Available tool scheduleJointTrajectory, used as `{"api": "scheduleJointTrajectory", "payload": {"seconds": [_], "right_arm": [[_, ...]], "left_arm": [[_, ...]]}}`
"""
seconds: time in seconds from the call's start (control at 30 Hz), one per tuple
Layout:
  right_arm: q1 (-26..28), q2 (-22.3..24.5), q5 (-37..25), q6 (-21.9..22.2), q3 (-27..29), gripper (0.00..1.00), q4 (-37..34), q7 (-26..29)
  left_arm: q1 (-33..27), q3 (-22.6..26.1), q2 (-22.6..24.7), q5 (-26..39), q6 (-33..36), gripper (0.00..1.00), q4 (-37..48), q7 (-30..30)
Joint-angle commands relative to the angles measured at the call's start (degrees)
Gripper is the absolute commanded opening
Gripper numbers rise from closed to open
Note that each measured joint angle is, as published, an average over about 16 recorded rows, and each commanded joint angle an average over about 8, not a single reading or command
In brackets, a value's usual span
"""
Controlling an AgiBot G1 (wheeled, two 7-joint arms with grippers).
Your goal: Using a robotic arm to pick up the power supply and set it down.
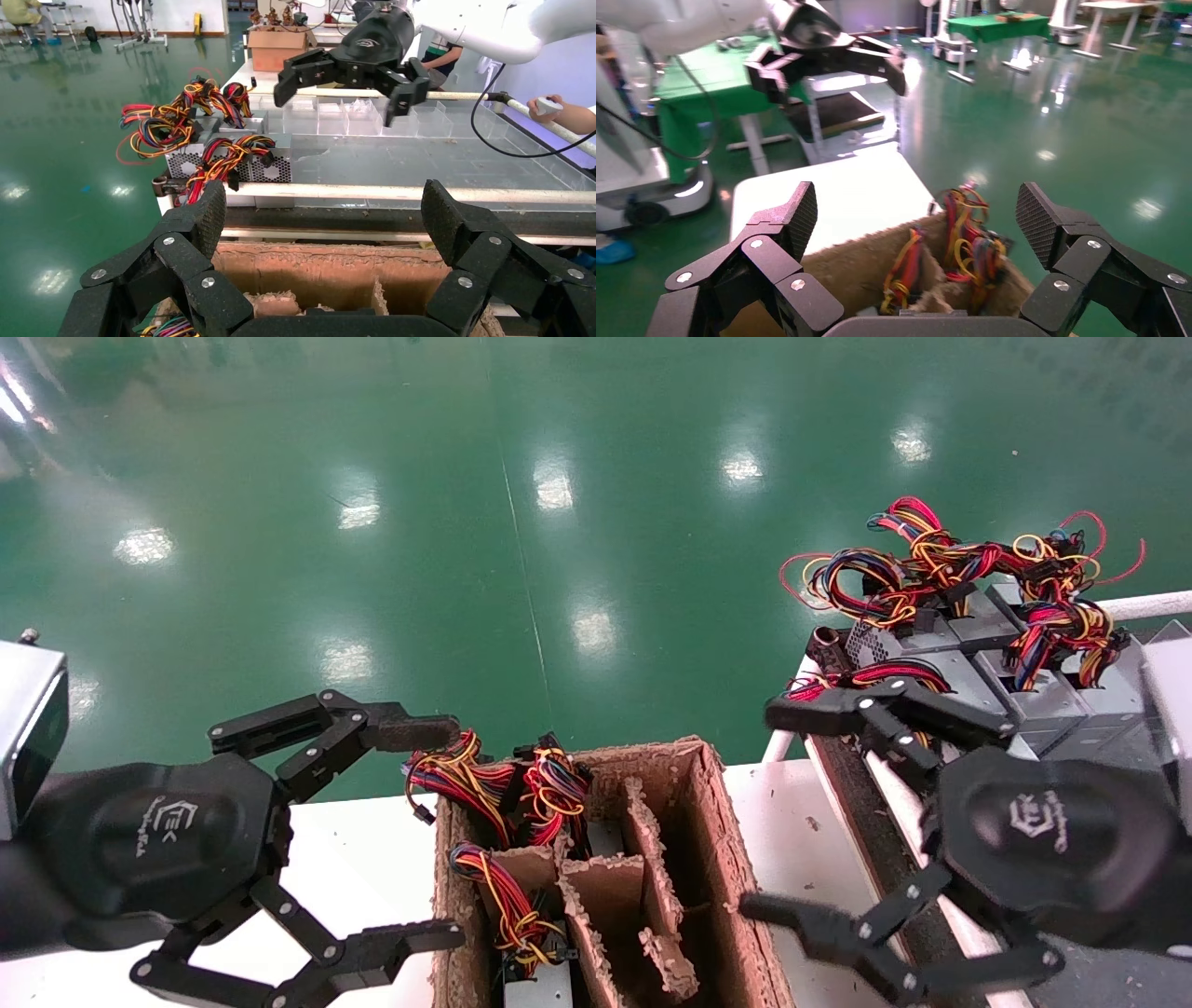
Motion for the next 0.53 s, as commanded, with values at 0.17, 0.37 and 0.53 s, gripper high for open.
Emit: {"api": "scheduleJointTrajectory", "payload": {"seconds": [0.17,0.37,0.53], "right_arm": [[1.2,-1.4,0.4,-1.6,-1.6,1.00,0.5,0.4],[1.6,-1.9,0.6,-2.1,-2.2,1.00,0.7,0.5],[1.6,-1.8,0.6,-2.1,-2.1,1.00,0.7,0.5]], "left_arm": [[0.0,0.0,0.0,0.0,0.0,1.00,0.0,0.0],[0.0,0.0,0.0,0.0,0.0,1.00,0.0,0.0],[0.0,0.0,0.0,0.0,0.0,1.00,0.0,0.0]]}}
